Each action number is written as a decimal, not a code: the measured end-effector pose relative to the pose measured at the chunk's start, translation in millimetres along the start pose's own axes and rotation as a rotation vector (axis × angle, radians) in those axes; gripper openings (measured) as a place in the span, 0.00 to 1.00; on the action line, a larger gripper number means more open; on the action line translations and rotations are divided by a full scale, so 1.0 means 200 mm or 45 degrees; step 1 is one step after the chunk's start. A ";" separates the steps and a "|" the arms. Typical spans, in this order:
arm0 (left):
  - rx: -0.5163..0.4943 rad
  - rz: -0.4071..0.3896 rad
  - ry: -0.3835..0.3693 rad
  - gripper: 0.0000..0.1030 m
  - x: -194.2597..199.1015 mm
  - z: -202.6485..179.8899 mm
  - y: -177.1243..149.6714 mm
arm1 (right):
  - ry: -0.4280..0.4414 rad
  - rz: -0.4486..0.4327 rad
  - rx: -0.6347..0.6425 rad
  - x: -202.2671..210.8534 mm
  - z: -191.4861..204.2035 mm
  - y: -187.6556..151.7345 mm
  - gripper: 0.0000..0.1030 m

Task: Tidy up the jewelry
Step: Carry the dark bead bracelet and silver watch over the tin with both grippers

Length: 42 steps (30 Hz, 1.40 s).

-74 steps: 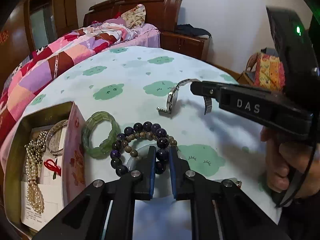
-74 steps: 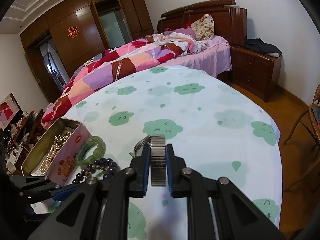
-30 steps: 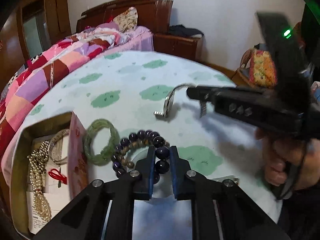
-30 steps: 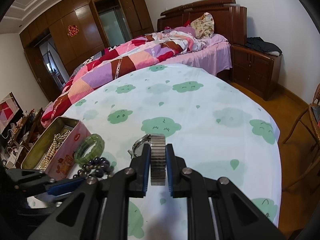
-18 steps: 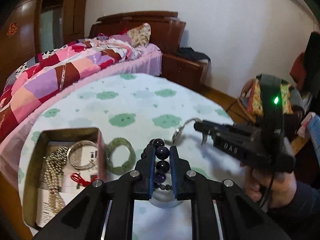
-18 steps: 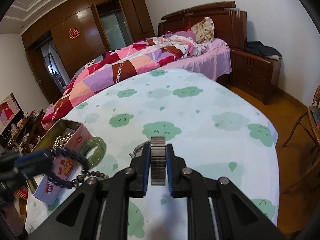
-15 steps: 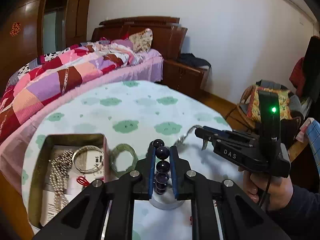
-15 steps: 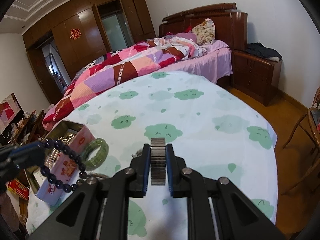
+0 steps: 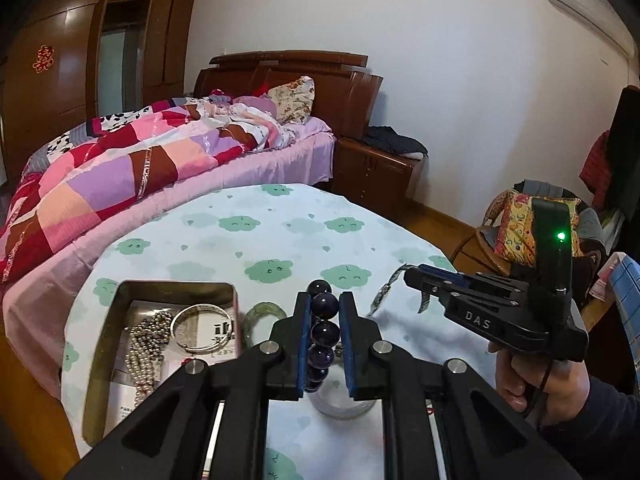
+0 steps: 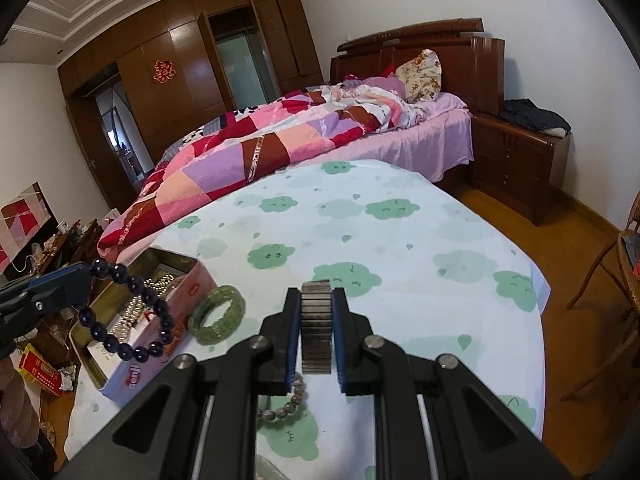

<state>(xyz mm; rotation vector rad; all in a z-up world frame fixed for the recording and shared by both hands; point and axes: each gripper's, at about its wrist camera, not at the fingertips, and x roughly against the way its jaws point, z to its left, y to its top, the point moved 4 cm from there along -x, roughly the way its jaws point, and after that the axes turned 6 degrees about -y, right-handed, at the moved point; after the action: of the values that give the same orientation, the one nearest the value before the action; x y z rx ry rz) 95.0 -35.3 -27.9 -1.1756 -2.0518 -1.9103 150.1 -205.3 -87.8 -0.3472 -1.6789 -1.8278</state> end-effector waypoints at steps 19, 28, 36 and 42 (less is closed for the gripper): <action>0.051 -0.057 0.108 0.13 0.17 0.17 0.02 | 0.113 -0.047 0.075 0.12 0.23 0.10 0.17; 0.085 -0.062 0.158 0.13 0.23 0.29 0.01 | 0.165 -0.059 0.153 0.13 0.40 0.16 0.17; 0.136 -0.046 0.210 0.13 0.24 0.41 -0.02 | 0.211 -0.073 0.230 0.13 0.58 0.20 0.17; 0.166 -0.032 0.254 0.13 0.26 0.50 -0.06 | 0.248 -0.055 0.268 0.07 0.69 0.20 0.17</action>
<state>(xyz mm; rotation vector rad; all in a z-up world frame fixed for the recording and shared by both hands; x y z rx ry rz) 93.5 77.4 -29.6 -0.8962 -2.0564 -1.7920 133.8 -75.9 -25.3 -0.0422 -1.7317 -1.6373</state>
